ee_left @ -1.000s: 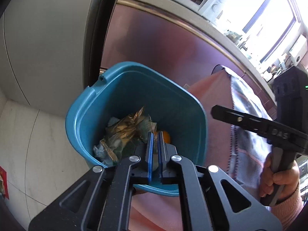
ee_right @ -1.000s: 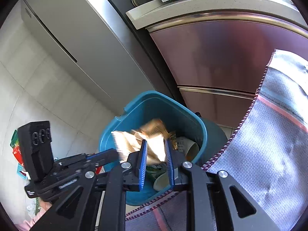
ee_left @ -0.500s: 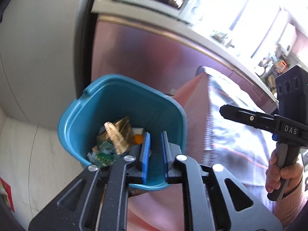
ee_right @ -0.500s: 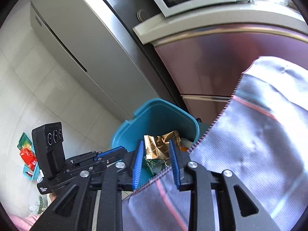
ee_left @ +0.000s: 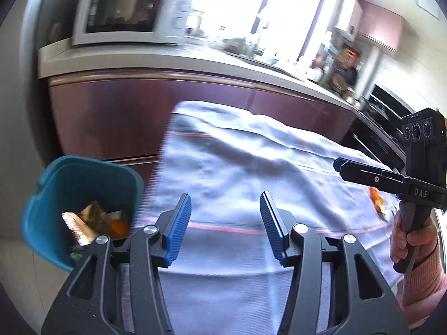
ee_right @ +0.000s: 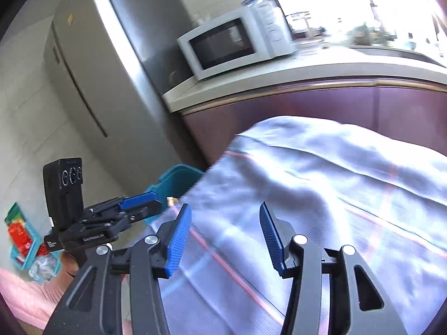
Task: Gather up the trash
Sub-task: 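Return both tools open over the table toward the last peel and wrapper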
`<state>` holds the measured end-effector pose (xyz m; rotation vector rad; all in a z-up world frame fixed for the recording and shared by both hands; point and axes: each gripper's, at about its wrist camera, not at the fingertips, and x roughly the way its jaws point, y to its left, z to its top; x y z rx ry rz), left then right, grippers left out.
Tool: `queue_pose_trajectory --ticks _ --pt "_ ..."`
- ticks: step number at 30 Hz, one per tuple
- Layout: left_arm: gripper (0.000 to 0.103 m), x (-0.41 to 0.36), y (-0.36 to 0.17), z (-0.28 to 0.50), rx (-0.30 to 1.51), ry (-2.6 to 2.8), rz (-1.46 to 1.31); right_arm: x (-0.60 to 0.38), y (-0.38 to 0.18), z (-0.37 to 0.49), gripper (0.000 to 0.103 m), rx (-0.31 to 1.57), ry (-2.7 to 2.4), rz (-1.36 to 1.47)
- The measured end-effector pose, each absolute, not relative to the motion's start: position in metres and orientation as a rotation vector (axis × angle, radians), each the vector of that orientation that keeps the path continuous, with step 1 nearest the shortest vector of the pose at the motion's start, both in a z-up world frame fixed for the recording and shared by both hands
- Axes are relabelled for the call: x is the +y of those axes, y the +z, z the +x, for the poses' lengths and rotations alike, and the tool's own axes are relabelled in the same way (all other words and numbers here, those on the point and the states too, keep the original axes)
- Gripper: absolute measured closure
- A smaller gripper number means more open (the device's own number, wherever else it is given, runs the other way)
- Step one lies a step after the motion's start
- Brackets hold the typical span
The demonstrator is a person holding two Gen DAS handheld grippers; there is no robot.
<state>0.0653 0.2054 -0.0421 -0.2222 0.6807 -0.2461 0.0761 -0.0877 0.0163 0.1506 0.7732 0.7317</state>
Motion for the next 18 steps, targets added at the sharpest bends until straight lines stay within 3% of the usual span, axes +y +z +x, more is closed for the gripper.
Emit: queue_pose_trajectory --ticks 18 --pt "0.051 -0.041 -0.054 0.068 0.778 -0.735 0.004 -0.339 -0.009 -0.001 0.051 0.69 0.139 0.349"
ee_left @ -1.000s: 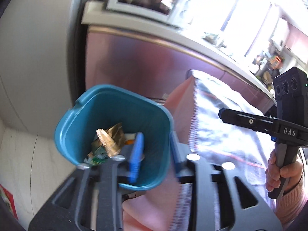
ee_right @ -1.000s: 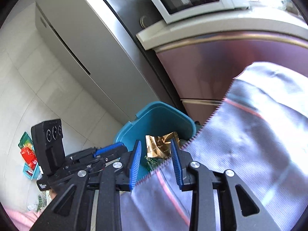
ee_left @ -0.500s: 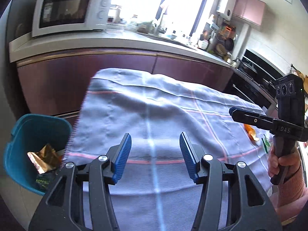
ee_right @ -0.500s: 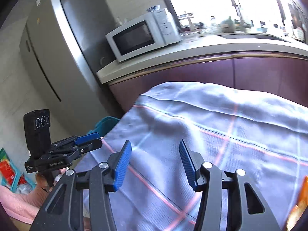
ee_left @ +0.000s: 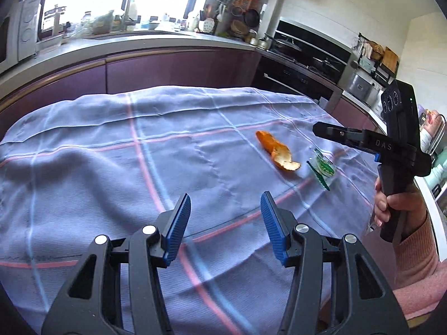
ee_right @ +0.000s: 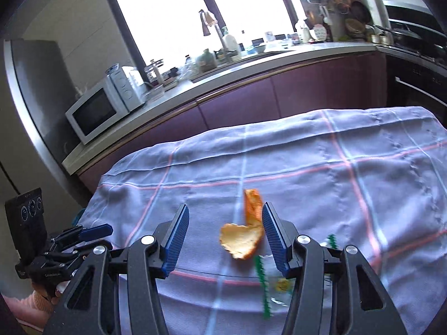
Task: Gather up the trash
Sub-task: 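Return both tools open over the table toward the last peel and wrapper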
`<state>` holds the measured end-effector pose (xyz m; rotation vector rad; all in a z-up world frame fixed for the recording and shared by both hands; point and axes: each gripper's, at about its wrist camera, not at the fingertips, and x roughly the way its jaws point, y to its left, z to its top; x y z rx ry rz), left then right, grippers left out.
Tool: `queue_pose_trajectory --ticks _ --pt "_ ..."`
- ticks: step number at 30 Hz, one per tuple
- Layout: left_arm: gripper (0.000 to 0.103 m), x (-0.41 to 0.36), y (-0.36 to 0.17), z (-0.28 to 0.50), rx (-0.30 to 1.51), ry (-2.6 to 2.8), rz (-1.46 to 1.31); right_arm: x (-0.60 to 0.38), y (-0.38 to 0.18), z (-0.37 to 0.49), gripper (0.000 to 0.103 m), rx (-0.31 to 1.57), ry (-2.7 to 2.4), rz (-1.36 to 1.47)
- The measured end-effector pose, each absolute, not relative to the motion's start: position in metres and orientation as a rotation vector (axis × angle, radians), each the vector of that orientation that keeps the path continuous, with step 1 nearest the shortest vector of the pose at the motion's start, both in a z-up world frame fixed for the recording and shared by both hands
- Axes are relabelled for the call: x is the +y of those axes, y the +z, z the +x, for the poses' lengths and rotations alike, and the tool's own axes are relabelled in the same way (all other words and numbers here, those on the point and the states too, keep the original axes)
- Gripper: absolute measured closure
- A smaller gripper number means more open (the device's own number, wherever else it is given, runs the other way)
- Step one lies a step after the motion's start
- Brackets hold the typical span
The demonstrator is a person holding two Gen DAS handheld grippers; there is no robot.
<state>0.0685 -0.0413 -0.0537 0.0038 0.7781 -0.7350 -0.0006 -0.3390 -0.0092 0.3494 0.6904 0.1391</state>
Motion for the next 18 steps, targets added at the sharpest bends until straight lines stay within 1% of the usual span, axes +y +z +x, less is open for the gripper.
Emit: queue_pose_trajectory --ticks 4,9,18 --pt "0.051 -0.072 -0.057 0.069 0.794 -0.782 0.035 -0.364 -0.019 -0.011 0.051 0.693 0.071 0.386" --pt "0.051 -0.091 -0.058 0.07 0.802 -0.798 0.059 -0.385 -0.033 -0.02 0.05 0.703 0.024 0.429" --pt "0.051 -0.105 -0.058 0.072 0.803 -0.786 0.087 -0.395 -0.047 -0.029 0.047 0.712 0.032 0.468"
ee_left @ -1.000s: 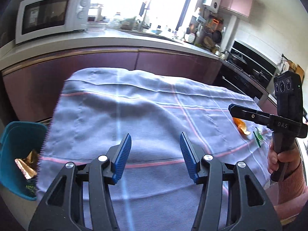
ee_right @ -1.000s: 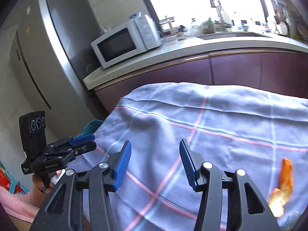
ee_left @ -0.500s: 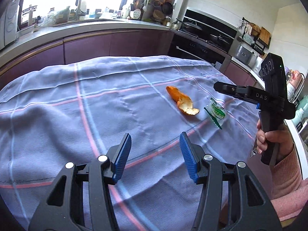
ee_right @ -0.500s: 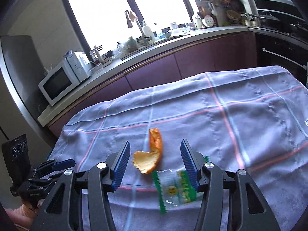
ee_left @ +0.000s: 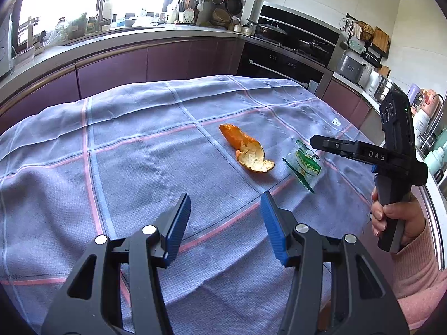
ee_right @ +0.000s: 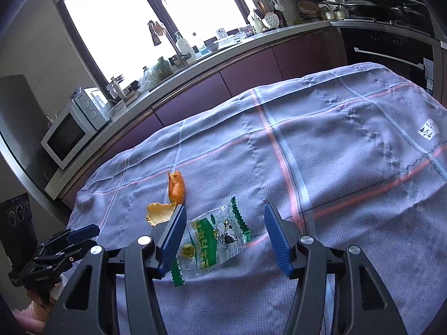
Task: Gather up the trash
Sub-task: 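Return both tools open over the table toward the last peel and wrapper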
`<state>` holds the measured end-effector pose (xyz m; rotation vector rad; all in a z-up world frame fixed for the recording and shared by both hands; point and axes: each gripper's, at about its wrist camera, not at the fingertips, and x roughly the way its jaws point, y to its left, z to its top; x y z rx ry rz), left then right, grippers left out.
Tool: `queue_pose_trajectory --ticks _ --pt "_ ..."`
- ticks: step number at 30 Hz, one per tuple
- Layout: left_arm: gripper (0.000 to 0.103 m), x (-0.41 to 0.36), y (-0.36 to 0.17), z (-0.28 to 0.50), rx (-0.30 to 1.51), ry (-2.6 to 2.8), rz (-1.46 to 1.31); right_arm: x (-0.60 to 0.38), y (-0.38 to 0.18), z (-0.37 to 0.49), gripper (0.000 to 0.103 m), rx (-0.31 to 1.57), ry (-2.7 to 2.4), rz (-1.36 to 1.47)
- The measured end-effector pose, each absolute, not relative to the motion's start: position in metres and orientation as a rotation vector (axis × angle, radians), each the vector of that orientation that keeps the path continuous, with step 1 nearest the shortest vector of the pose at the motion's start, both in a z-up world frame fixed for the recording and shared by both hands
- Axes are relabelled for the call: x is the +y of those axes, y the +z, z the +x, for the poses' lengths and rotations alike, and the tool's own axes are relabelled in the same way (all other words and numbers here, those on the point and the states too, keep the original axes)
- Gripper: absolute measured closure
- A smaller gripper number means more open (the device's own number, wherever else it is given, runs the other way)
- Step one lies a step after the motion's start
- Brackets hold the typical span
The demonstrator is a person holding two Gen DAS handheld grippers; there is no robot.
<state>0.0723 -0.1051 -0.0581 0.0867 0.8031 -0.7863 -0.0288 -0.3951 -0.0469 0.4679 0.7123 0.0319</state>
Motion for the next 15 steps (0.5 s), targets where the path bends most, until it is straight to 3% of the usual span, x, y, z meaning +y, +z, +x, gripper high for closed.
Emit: queue_pose_trajectory --ticks 15 --pt "0.051 -0.116 -0.065 0.089 0.856 -0.787 0.082 -0.396 -0.053 -0.038 0.046 0.721 0.036 0.498"
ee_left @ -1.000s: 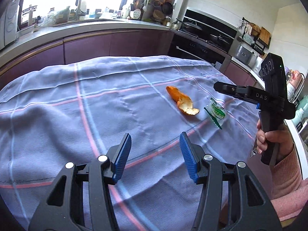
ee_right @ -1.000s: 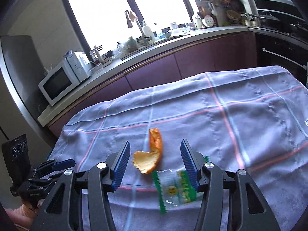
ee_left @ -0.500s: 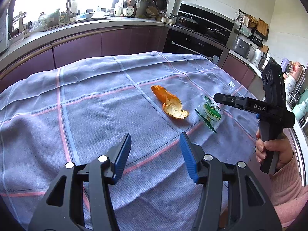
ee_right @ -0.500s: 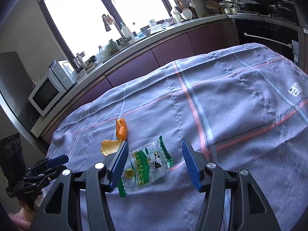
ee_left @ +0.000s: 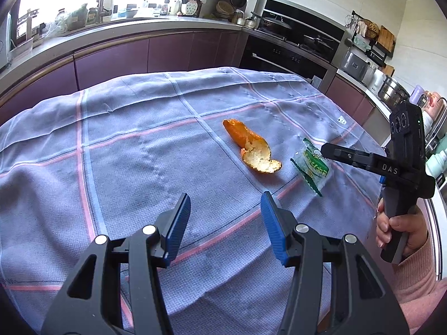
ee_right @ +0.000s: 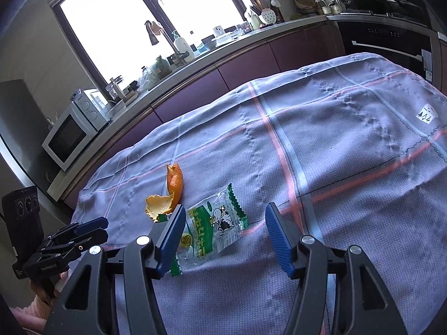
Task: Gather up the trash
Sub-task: 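Return both tools open over the table toward the last peel and wrapper, then grasp the orange peel with the left tool while right tool grasps the candy wrapper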
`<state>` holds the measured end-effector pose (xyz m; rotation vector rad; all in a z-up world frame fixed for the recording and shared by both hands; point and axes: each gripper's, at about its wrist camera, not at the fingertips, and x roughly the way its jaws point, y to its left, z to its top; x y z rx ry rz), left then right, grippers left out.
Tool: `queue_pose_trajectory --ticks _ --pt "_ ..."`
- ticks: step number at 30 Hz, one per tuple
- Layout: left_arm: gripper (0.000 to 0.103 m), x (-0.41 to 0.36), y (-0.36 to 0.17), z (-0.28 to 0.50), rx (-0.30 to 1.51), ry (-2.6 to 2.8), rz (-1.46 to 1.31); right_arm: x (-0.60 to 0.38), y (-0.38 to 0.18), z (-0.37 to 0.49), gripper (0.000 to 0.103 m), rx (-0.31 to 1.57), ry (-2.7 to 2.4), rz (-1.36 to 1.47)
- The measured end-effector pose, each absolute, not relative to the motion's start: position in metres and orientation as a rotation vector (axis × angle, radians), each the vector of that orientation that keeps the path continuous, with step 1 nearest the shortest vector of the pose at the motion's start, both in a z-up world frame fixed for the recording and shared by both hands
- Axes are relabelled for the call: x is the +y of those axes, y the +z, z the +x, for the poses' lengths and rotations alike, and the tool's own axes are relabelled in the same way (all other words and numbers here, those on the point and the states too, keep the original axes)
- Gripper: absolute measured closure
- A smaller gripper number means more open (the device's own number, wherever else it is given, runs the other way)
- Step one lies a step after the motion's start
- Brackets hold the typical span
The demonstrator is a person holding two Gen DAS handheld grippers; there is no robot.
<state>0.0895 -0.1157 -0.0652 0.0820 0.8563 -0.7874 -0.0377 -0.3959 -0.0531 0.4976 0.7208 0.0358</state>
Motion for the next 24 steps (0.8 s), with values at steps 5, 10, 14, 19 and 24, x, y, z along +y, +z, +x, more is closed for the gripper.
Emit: queue_pose_trajectory --ticks 5,10,14,19,24 --pt "0.052 -0.128 -0.066 0.093 0.871 -0.807 0.089 -0.398 -0.052 -0.04 0.046 0.717 0.041 0.503" --pt "0.054 -0.144 -0.068 0.102 0.896 -0.827 0.089 -0.395 -0.057 -0.043 0.046 0.726 0.055 0.512" --pt "0.055 -0.159 -0.073 0.113 0.93 -0.839 0.08 -0.391 -0.061 -0.042 0.046 0.734 0.07 0.52" --pt "0.061 -0.179 -0.082 0.126 0.974 -0.834 0.084 -0.387 -0.065 -0.038 0.046 0.743 0.079 0.525" --pt "0.073 -0.193 -0.091 0.136 1.009 -0.834 0.08 -0.385 -0.065 -0.037 0.057 0.744 0.083 0.529"
